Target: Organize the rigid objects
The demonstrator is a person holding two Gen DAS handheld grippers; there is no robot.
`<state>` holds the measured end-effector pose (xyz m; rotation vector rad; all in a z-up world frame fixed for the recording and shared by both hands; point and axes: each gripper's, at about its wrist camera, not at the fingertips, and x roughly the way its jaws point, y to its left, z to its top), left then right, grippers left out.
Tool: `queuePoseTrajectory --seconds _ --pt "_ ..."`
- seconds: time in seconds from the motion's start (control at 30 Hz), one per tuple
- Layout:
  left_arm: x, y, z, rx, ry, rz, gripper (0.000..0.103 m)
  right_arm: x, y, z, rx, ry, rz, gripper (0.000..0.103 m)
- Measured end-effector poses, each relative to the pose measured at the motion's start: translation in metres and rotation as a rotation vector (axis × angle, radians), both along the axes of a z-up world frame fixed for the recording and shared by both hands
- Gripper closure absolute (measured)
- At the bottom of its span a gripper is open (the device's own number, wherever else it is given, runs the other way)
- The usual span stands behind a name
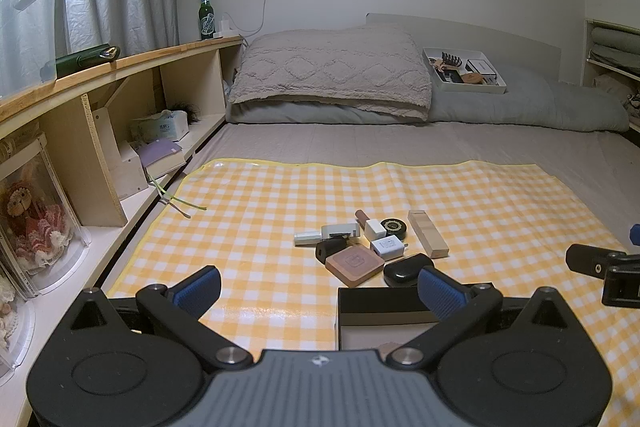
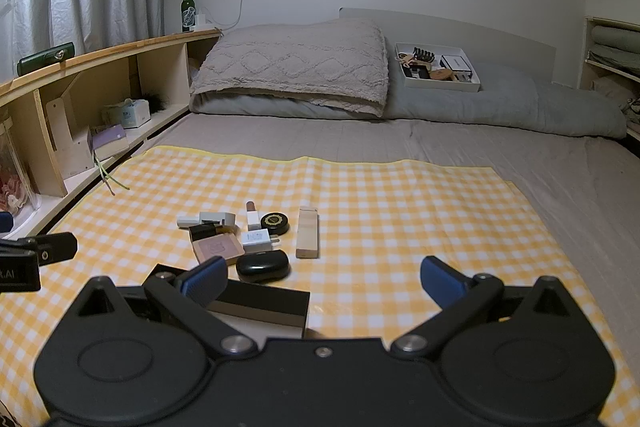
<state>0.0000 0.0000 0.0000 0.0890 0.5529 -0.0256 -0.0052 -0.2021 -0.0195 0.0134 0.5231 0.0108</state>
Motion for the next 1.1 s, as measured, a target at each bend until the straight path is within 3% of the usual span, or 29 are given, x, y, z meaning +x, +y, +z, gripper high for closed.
queuePoseTrajectory --seconds 1.1 --pt "-0.0001 0.0004 0.0 -0.003 -0.001 0.001 0.0 0.0004 0.0015 -0.0003 0.004 0.003 0.001 0.0"
